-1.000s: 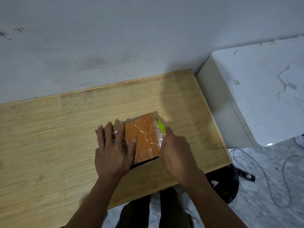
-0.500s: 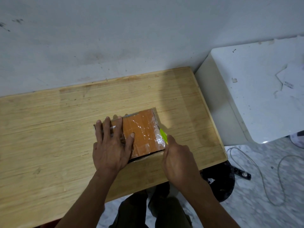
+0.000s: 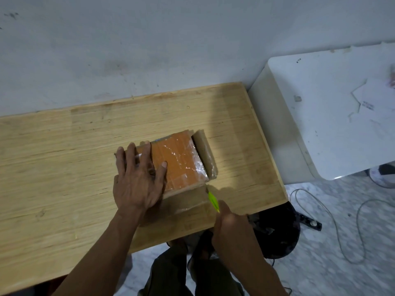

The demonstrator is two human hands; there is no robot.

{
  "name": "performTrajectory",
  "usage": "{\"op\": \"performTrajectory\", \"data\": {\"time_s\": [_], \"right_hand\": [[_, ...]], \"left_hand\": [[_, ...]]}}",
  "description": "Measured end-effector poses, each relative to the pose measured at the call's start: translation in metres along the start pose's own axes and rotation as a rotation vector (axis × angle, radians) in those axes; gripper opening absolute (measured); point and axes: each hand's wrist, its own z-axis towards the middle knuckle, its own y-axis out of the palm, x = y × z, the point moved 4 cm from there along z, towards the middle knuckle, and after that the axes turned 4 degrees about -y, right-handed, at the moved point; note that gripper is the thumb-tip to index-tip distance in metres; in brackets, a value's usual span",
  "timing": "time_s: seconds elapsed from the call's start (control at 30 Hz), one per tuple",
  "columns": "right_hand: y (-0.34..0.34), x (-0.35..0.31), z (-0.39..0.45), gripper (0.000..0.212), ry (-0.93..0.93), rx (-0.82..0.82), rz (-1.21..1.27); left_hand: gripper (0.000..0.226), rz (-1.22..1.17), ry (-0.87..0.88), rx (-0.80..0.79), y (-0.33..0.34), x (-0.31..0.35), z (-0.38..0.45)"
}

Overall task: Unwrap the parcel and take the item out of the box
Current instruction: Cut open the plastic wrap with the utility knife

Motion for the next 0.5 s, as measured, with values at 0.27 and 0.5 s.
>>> {"op": "performTrajectory", "data": {"time_s": [0.27,0.5], "right_hand": [[-0.004,0.011,-0.003,0.043,-0.068,0.180,0.161],[-0.033,0.017,0.002,0.046,0.104,0.455,0.531]], "left_hand": [[0.077,0.014,0.014,-0.003,0.001,-0.001,-0.005],[0.077,0.004,0.050,-0.034,0.000,-0.005,-0.005]]}}
